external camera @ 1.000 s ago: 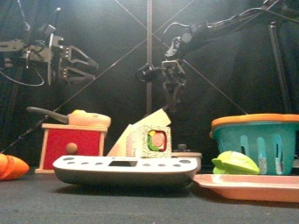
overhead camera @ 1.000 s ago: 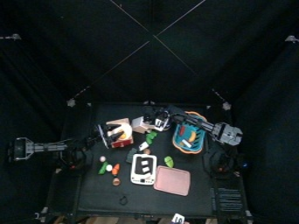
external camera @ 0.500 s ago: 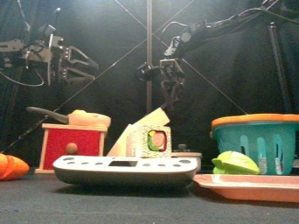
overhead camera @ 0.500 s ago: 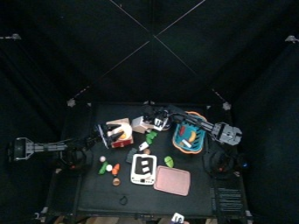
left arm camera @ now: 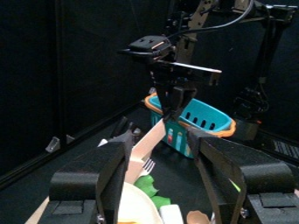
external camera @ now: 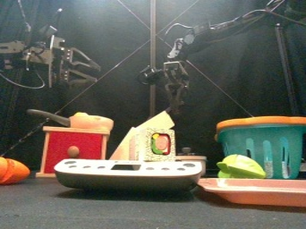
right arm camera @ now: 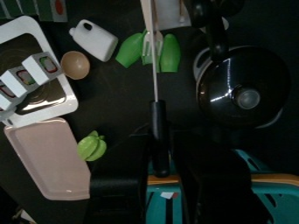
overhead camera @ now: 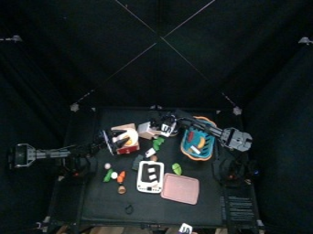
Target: Place cleaver back in holder
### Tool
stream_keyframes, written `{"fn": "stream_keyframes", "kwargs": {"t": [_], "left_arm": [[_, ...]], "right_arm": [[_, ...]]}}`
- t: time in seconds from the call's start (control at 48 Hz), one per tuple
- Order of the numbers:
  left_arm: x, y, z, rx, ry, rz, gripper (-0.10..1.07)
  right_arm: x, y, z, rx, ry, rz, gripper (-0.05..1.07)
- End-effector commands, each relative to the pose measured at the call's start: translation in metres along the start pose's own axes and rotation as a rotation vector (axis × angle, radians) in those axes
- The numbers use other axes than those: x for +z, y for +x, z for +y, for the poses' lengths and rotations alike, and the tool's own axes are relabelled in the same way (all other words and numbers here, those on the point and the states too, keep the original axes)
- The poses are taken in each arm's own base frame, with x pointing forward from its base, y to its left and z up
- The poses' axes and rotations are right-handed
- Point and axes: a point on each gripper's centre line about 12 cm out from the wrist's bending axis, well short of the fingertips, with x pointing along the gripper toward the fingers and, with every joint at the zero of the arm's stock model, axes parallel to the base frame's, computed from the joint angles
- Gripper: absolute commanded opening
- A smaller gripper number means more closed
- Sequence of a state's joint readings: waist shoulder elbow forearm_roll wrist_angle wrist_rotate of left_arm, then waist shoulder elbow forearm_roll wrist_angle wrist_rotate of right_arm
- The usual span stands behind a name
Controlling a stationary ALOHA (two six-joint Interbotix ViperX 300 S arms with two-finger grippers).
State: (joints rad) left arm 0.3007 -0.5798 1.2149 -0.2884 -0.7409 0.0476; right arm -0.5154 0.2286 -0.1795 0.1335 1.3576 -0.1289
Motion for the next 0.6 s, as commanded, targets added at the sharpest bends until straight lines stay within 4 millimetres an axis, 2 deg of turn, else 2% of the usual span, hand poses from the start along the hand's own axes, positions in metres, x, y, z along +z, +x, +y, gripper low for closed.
{"fn": "stream_keyframes", "kwargs": {"t": [0.0,0.104,0.354,0.583], "left_arm": [[0.005,0.014,0.004,0.037,-0.022,0.019,0.88],[0.01,0.028,0.012,0.082,-0.041,0.064,0.88],[0.011,0.043,0.028,0.148,-0.081,0.193,0.88],[0.004,0.04,0.032,0.162,-0.073,0.202,0.88]], "right_arm": [[0.007,-0.025,0.002,-0.004,-0.01,-0.078,0.6],[0.012,-0.031,0.003,-0.006,-0.014,-0.099,0.6],[0.02,-0.029,0.0,-0.007,-0.014,-0.102,0.6],[0.03,-0.023,0.0,-0.008,-0.017,-0.114,0.6]]}}
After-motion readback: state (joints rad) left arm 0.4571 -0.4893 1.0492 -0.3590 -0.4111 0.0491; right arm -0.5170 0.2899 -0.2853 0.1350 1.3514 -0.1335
